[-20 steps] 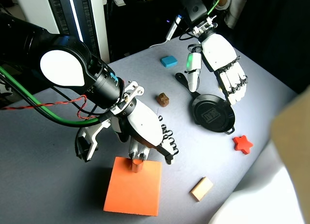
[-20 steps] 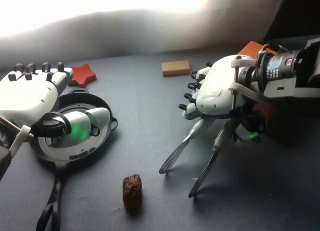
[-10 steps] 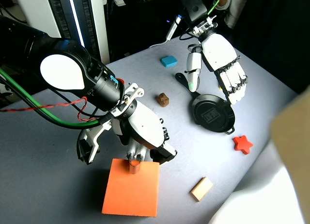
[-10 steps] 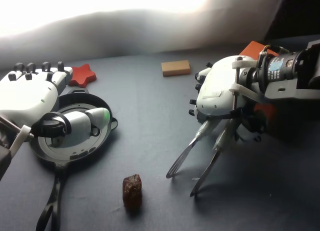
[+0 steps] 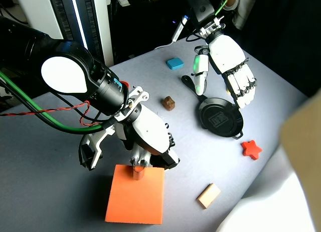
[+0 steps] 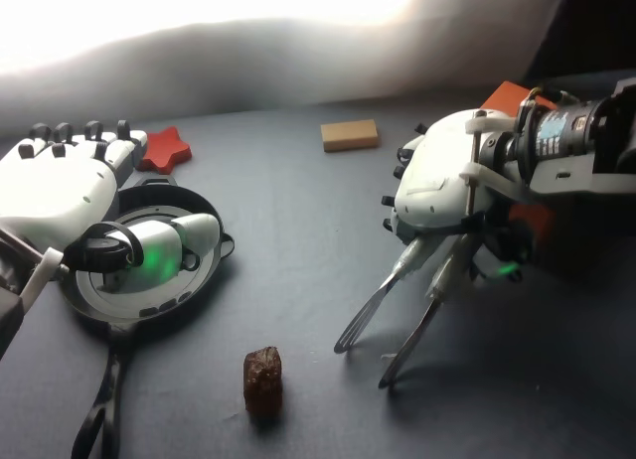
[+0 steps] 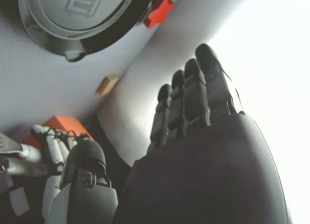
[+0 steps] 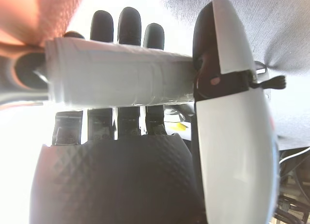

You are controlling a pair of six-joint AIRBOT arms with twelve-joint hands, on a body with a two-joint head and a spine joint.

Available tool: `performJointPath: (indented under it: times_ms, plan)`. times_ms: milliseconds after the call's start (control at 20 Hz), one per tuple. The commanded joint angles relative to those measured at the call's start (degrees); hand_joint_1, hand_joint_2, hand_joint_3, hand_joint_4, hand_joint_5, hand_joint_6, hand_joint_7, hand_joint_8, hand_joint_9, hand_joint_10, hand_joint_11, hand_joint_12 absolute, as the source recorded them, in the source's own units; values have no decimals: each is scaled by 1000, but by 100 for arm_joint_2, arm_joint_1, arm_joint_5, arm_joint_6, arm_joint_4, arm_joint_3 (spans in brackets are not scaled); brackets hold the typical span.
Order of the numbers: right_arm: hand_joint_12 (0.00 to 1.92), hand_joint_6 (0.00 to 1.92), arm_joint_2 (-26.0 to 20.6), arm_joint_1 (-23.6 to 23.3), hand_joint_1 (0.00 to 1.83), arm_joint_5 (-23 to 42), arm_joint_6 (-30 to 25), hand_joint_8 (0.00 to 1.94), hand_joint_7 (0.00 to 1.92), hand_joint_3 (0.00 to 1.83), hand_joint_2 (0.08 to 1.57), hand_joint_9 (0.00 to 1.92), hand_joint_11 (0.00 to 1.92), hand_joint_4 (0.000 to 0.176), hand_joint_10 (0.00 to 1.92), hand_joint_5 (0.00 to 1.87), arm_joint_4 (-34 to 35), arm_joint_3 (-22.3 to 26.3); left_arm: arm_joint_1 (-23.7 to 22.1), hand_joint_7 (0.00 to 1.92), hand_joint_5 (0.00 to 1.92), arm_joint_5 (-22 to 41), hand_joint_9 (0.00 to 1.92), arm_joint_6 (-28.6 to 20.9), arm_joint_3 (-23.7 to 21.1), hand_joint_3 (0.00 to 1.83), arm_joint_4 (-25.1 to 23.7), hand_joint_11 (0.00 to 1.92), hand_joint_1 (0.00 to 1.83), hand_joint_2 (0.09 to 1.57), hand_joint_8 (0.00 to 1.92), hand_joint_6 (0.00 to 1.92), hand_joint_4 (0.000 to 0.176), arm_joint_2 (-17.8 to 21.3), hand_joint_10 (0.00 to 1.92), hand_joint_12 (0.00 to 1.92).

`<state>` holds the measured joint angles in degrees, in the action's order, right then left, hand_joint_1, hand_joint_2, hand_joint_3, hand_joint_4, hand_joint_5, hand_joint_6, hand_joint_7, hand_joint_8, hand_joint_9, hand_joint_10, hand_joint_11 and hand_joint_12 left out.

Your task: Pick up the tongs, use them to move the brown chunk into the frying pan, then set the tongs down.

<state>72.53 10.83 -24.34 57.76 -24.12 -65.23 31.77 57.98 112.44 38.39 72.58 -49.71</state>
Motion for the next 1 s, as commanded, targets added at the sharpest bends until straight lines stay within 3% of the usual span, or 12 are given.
performJointPath:
  times_ms: [0,50,250,350,700,850,900,950]
  plan:
    - [1569,595,-75,-100,1080,259,-7,54,935,8,1131,601,228,0,715,636,-151,-19,-53,78,57,382,93,14,16,0,-408,0,0,1178,5,6,14,43,5,487]
    - [1568,596,-92,-128,1091,254,-31,56,939,7,1130,608,235,0,715,639,-151,-10,-61,104,78,382,118,14,17,1,-408,0,0,1181,9,10,19,44,10,542]
    - [1549,587,-171,-213,1110,250,-40,57,953,7,1133,631,258,0,696,655,-151,61,-124,108,70,381,125,14,10,1,-407,0,0,1185,5,2,18,43,6,582]
    - [1545,584,-198,-255,1113,227,-63,54,950,7,1135,632,267,0,694,656,-151,95,-163,90,57,382,106,14,16,1,-406,0,0,1190,4,5,19,30,3,516]
    - [1535,536,-449,-490,1104,106,-343,47,953,4,1135,630,274,0,674,673,-153,423,-173,114,79,382,123,5,63,0,-388,0,0,1191,4,4,17,12,6,614]
    - [1554,528,-591,-635,1117,-132,-918,40,943,5,1139,611,261,0,683,669,-166,585,-169,122,79,383,130,-8,76,2,-374,0,0,1194,2,1,24,13,3,602]
    - [1556,531,-665,-654,1112,-135,-1318,43,952,3,1135,620,268,0,689,679,-444,695,-170,120,77,383,128,-8,81,3,-357,0,0,1199,1,0,21,14,1,591]
    - [1554,528,-766,-660,1114,-103,-1991,42,949,4,1137,616,265,0,689,676,-1192,925,-172,113,79,383,127,-22,87,2,-344,0,0,1196,0,1,18,14,1,589]
